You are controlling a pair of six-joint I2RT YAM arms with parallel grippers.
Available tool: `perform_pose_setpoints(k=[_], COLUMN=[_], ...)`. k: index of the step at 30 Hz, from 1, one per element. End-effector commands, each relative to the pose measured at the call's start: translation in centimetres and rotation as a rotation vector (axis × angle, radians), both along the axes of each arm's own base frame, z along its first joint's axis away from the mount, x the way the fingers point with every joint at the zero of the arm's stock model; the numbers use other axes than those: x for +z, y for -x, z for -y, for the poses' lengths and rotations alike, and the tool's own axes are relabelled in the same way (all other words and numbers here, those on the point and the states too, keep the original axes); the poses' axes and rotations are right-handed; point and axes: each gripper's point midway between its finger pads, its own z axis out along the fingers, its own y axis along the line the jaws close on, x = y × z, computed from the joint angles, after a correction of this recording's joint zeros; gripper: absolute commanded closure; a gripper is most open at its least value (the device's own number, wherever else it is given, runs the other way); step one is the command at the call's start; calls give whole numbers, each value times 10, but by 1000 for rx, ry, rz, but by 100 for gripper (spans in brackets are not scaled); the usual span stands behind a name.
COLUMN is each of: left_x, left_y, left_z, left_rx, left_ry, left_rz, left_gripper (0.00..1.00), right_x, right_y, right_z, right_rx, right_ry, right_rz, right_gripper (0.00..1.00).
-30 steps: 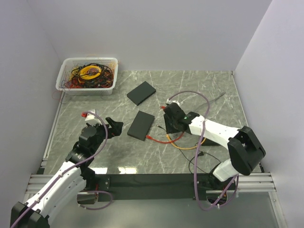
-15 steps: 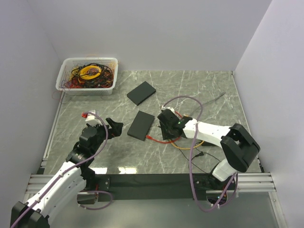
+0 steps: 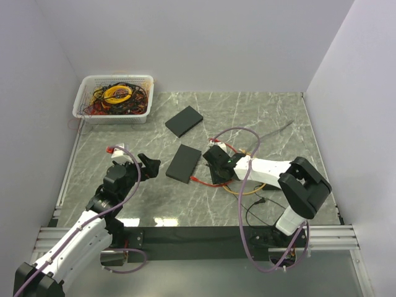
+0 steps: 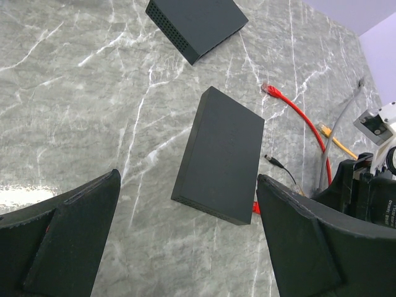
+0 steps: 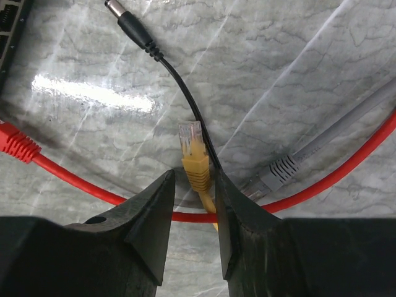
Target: Insert the plug into the switch port
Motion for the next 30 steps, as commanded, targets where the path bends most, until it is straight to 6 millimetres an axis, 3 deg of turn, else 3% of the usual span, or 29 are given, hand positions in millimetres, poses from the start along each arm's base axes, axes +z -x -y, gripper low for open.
perform_pose_setpoints(k=[1,8,12,15,19,22,25,30], left_x=[10,10,10,10,12,14,26,74], left_y=[-2,-2,-2,-2,-1,1,6,28], left_z=[0,0,0,0,0,1,6,31], left_rx=[1,2,2,2,-1,-12,-47,-218], left_ry=[8,10,10,10,12,18,42,182], left_rz=[43,44,44,45,51,61,96,272], left_gripper=[2,2,2,2,2,2,3,1], right_x=[-4,-11,0,27,94,133,163,193], right_y=[-7,-8,-12,-15,-18,-9,7,28], right_z=[-2,-1,2,-4,-19,-32,-45,-59], right_rx=[-21,-26,-32,-2,98,201,320,473], right_ry=[10,34,36,-15,-177,-317,-446,-594], right_rz=[29,18,49,116,260,335,387,453], right_gripper=[60,78,87,89,91,92,91,90])
